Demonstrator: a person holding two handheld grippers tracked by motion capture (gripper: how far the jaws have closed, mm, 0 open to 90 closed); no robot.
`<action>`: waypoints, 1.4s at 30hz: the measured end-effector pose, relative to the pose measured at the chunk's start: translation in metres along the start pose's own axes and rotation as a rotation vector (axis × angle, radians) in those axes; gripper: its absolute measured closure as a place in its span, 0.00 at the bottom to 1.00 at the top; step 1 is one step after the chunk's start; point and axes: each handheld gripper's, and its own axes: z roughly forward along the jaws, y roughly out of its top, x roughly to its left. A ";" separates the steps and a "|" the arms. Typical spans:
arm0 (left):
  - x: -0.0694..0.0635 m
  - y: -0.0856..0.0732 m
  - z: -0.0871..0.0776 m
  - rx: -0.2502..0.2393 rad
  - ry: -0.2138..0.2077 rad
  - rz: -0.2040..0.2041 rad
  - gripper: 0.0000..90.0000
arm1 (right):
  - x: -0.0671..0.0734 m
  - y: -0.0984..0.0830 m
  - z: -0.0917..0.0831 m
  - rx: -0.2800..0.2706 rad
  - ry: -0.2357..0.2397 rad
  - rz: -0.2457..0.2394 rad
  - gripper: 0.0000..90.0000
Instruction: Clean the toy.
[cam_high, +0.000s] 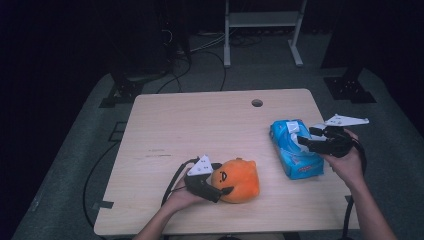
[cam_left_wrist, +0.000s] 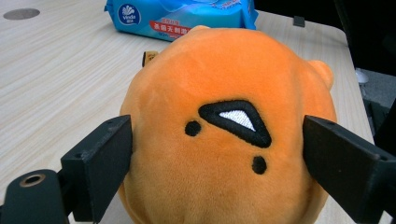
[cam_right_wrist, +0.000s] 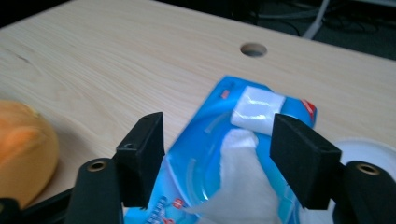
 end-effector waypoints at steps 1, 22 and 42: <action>0.001 0.000 0.000 -0.003 -0.003 -0.002 0.12 | -0.002 -0.002 0.003 0.012 -0.019 -0.002 0.43; 0.002 -0.003 0.002 -0.026 0.000 -0.004 0.12 | 0.007 -0.004 -0.006 0.034 0.039 0.101 0.95; 0.003 -0.005 0.003 -0.028 0.002 0.004 0.11 | 0.155 0.007 -0.057 0.012 0.478 -0.158 0.94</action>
